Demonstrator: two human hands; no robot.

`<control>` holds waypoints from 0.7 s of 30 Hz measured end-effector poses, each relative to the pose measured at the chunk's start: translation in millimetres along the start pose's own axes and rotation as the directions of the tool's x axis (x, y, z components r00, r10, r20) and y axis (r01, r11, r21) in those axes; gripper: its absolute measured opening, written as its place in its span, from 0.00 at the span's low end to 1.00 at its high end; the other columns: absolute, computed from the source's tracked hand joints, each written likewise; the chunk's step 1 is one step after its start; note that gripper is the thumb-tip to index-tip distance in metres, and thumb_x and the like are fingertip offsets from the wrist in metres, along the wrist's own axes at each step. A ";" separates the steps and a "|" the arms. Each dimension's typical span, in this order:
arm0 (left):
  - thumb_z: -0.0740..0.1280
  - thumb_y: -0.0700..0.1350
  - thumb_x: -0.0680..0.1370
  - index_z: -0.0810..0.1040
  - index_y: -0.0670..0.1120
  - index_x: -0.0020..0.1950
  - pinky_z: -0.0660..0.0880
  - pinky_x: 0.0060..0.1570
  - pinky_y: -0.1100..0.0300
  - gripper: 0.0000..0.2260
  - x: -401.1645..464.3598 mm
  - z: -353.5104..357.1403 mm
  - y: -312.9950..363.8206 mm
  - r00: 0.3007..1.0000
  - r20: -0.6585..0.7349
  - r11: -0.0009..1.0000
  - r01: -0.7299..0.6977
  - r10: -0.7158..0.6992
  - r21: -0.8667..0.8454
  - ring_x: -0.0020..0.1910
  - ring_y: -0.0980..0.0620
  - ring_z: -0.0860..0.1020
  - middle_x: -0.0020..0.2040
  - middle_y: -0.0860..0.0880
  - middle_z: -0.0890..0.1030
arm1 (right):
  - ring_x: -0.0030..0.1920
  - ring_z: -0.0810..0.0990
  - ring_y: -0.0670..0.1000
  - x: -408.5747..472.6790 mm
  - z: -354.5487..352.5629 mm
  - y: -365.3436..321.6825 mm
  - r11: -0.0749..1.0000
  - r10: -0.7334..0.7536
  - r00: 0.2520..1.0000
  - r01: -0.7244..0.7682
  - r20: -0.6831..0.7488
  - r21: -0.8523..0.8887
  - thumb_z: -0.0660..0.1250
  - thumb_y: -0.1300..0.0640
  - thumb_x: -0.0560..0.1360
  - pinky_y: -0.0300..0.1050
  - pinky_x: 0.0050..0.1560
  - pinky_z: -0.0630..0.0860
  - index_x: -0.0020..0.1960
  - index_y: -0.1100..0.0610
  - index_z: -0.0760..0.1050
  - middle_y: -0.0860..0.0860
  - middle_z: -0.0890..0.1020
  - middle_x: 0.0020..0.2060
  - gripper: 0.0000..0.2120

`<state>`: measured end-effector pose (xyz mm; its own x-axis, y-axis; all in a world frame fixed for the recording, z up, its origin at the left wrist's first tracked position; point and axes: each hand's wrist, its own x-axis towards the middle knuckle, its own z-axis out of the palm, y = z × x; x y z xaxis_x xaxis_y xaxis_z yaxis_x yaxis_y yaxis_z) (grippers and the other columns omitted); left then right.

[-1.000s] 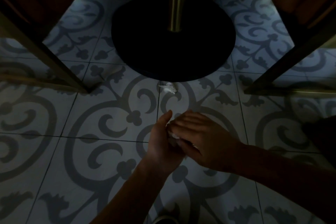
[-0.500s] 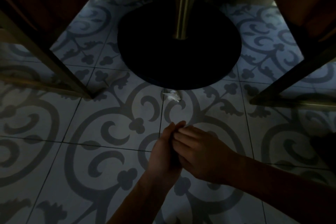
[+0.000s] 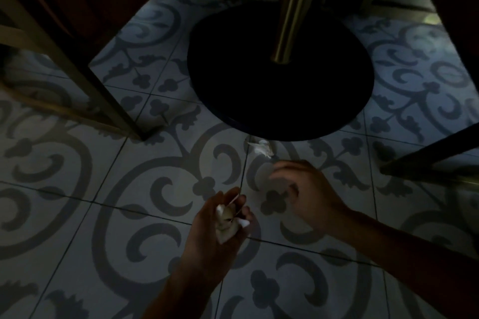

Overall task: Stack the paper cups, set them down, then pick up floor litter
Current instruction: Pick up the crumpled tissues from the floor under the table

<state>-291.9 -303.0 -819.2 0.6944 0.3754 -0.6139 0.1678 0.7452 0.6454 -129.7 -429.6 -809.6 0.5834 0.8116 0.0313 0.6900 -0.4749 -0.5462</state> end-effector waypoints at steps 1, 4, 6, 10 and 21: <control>0.67 0.34 0.78 0.77 0.39 0.56 0.79 0.49 0.58 0.08 -0.5 -4.0 1.2 1.000 -0.012 1.000 -0.020 0.020 -0.012 0.49 0.47 0.83 0.52 0.44 0.83 | 0.54 0.79 0.54 7.0 0.5 4.9 0.999 0.024 1.000 -0.024 0.006 0.025 0.64 0.77 0.64 0.40 0.54 0.74 0.51 0.61 0.81 0.57 0.83 0.52 0.21; 0.66 0.37 0.76 0.79 0.38 0.55 0.79 0.48 0.57 0.09 -2.2 -7.6 10.5 1.000 -0.014 0.976 0.017 -0.020 -0.218 0.46 0.49 0.82 0.48 0.42 0.84 | 0.51 0.81 0.54 25.9 6.9 19.5 0.997 0.069 0.996 -0.071 0.061 0.041 0.64 0.78 0.63 0.36 0.46 0.74 0.52 0.61 0.81 0.56 0.83 0.50 0.22; 0.66 0.43 0.72 0.80 0.39 0.52 0.75 0.45 0.55 0.12 -2.8 -6.6 19.0 0.991 -0.027 0.899 0.106 -0.129 -0.425 0.42 0.48 0.79 0.40 0.43 0.84 | 0.49 0.81 0.55 38.7 14.9 27.2 0.997 0.071 0.994 -0.072 0.080 0.008 0.64 0.76 0.62 0.42 0.45 0.77 0.54 0.59 0.80 0.57 0.83 0.50 0.24; 0.65 0.45 0.73 0.81 0.39 0.53 0.77 0.40 0.55 0.14 -0.1 -10.4 26.9 0.979 -0.082 0.855 0.121 -0.186 -0.504 0.40 0.48 0.77 0.41 0.42 0.84 | 0.52 0.80 0.57 62.8 29.0 31.6 0.998 0.064 0.998 -0.064 -0.003 -0.005 0.64 0.73 0.67 0.48 0.52 0.78 0.55 0.58 0.80 0.57 0.83 0.51 0.20; 0.64 0.46 0.76 0.81 0.41 0.53 0.80 0.33 0.57 0.12 -2.6 -12.0 38.1 0.976 -0.062 0.827 0.144 -0.210 -0.544 0.36 0.48 0.79 0.42 0.43 0.82 | 0.57 0.75 0.60 85.3 50.0 33.7 0.971 0.040 0.996 -0.022 0.074 -0.238 0.66 0.61 0.72 0.54 0.55 0.75 0.57 0.58 0.78 0.55 0.79 0.56 0.14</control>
<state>-295.7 -269.0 -798.4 0.5985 0.2438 -0.7632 -0.1421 0.9698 0.1984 -78.2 -359.4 -867.2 0.5773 0.8148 -0.0532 0.7593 -0.5596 -0.3322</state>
